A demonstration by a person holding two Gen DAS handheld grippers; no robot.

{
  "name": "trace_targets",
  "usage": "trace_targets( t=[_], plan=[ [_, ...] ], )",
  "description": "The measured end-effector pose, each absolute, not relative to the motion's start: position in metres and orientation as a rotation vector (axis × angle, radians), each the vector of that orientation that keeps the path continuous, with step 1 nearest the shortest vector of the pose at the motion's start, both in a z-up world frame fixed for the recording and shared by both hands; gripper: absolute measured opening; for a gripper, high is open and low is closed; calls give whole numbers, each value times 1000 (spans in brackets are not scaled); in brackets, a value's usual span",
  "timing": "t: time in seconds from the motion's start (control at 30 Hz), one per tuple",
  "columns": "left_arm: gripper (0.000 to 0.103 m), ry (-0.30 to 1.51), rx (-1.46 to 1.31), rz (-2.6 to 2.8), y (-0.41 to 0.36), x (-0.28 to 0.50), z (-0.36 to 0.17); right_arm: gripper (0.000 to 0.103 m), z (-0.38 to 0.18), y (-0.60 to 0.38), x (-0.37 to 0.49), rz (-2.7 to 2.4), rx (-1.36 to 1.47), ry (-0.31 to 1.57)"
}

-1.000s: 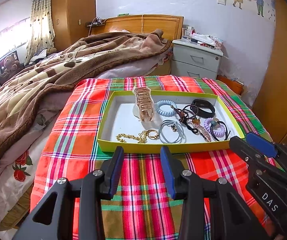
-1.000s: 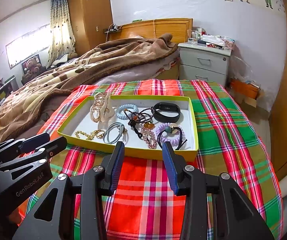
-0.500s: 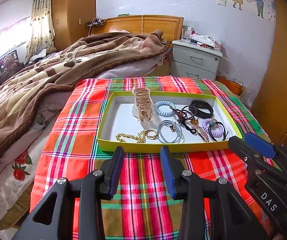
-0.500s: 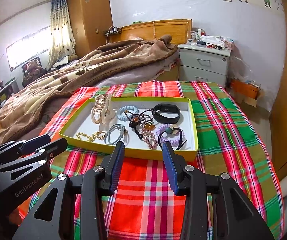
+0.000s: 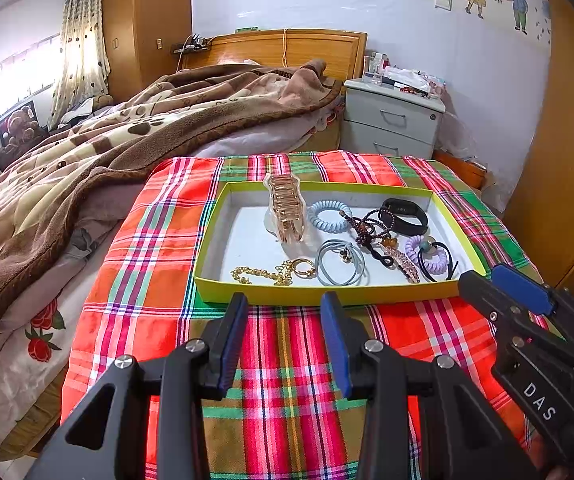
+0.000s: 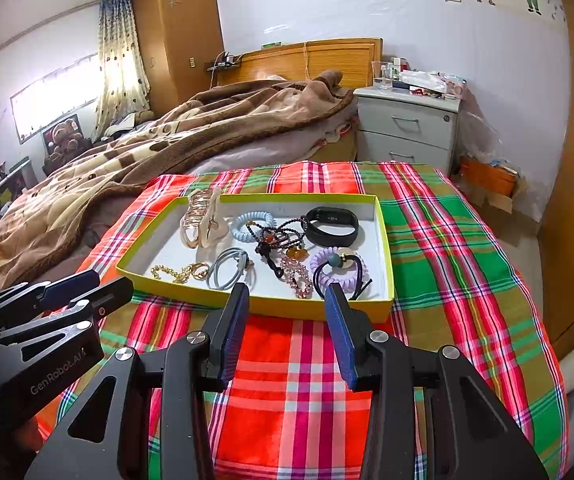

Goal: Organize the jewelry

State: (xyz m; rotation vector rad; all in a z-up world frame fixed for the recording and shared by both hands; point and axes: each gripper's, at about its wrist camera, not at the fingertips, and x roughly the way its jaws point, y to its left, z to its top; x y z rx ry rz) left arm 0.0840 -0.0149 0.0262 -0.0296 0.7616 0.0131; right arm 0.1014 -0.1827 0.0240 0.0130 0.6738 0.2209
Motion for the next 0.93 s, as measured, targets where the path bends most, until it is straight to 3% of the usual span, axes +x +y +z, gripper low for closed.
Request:
trace_targets(
  t=[0.93],
  plan=[
    [40,785,-44,20,-12,87,22,40,21,-183,102,213,17,673]
  ],
)
